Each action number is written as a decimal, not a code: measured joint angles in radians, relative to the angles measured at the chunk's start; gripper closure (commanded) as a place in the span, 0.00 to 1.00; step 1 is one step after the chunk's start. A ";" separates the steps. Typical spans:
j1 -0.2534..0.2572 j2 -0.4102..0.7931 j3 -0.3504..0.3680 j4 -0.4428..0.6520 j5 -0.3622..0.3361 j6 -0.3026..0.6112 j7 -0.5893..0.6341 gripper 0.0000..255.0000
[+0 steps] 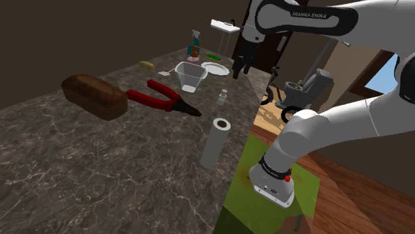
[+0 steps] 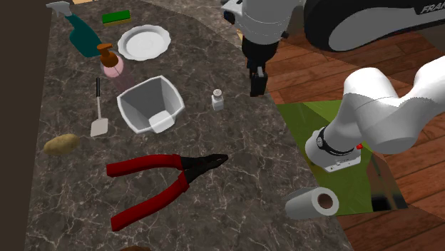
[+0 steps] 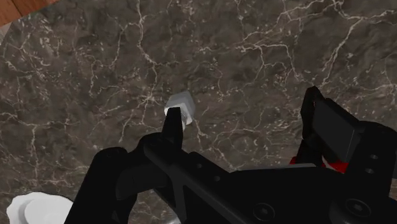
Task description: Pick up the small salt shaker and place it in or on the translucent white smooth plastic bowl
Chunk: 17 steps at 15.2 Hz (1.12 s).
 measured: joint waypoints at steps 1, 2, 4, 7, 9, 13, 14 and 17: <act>-0.001 0.023 -0.014 -0.010 -0.001 0.034 -0.010 0.00; -0.004 0.052 -0.033 -0.011 -0.004 0.066 -0.027 0.00; -0.004 0.121 -0.065 -0.006 -0.003 0.131 -0.055 0.00; -0.007 0.220 -0.119 0.011 0.004 0.216 -0.109 0.00; -0.009 0.279 -0.152 0.012 0.014 0.273 -0.147 0.00; -0.002 0.411 -0.205 0.045 0.055 0.369 -0.220 0.00; -0.003 0.430 -0.214 0.044 0.060 0.388 -0.232 0.00; -0.002 0.457 -0.220 0.025 0.069 0.433 -0.240 0.00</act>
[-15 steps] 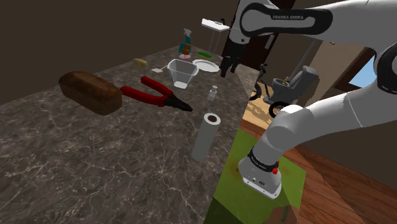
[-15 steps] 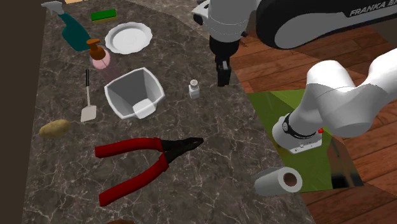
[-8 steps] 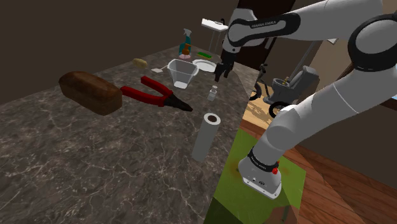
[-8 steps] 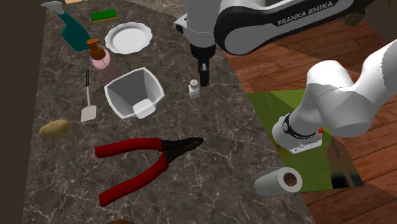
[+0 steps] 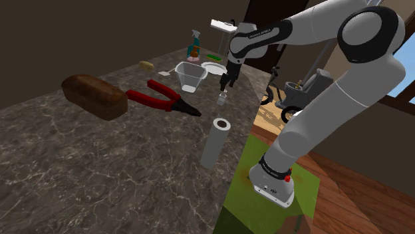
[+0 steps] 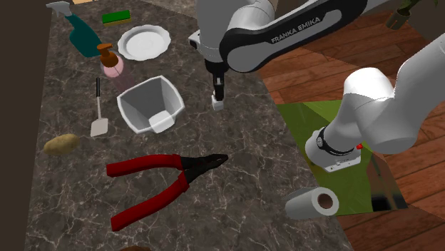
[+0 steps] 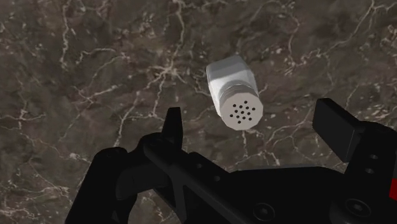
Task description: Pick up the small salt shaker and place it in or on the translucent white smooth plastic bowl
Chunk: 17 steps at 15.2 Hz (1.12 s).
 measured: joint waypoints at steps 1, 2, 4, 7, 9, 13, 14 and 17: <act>0.000 0.006 -0.001 -0.009 0.002 0.015 -0.001 0.00; 0.001 0.014 -0.002 -0.015 0.004 0.029 -0.003 0.00; 0.001 0.029 -0.006 -0.029 0.008 0.057 -0.008 0.00; 0.002 0.034 -0.006 -0.032 0.010 0.065 -0.008 0.00; 0.002 0.035 -0.006 -0.032 0.010 0.066 -0.009 0.00; 0.002 0.035 -0.006 -0.032 0.010 0.066 -0.009 1.00; 0.002 0.034 -0.006 -0.032 0.010 0.066 -0.009 1.00; 0.002 0.034 -0.006 -0.032 0.010 0.066 -0.008 1.00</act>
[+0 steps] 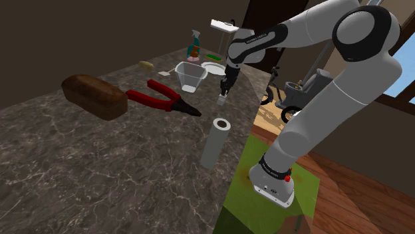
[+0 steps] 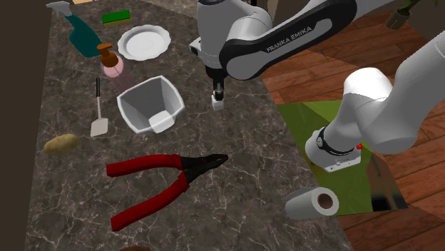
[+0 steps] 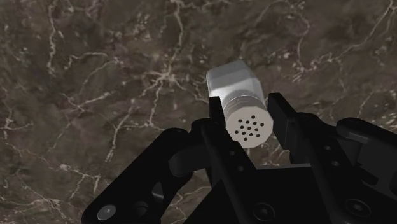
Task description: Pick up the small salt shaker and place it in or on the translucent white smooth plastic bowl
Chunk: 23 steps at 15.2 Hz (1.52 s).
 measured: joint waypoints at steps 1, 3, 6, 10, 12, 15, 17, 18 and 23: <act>0.000 0.000 0.000 0.000 0.000 0.000 0.000 1.00; 0.000 0.000 0.000 0.000 0.000 0.000 0.000 1.00; 0.000 -0.008 0.002 0.007 -0.002 -0.016 0.003 1.00; -0.003 -0.040 0.006 0.033 -0.011 -0.072 0.008 1.00; -0.002 -0.051 0.010 0.050 -0.013 -0.099 0.012 1.00; -0.003 -0.069 0.014 0.074 -0.017 -0.141 0.016 1.00; -0.003 -0.084 0.017 0.093 -0.020 -0.173 0.019 1.00; -0.003 -0.086 0.018 0.103 -0.020 -0.186 0.019 1.00; -0.003 -0.112 0.026 0.148 -0.023 -0.256 0.026 1.00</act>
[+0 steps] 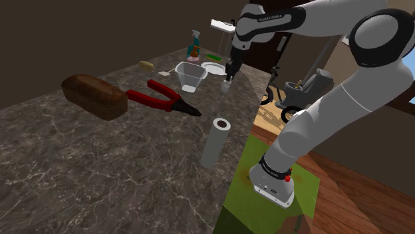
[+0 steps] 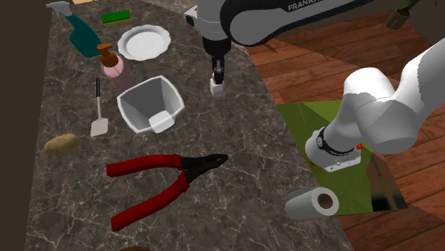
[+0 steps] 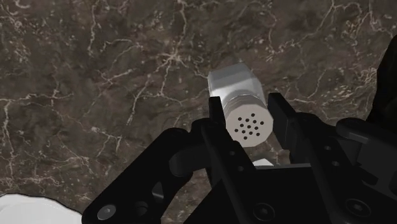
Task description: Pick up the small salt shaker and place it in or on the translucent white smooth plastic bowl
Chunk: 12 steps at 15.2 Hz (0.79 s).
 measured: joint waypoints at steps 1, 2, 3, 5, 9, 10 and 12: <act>0.001 -0.003 0.002 0.010 0.000 -0.014 0.002 1.00; 0.001 -0.004 0.003 0.021 0.001 -0.025 0.002 1.00; 0.001 -0.007 0.004 0.033 0.000 -0.040 0.001 1.00; 0.001 -0.015 0.005 0.054 -0.001 -0.069 0.001 1.00; 0.002 -0.022 0.010 0.102 0.000 -0.124 0.003 1.00; 0.002 -0.025 0.011 0.112 0.000 -0.136 0.002 1.00; 0.003 -0.025 0.013 0.140 0.001 -0.164 0.002 1.00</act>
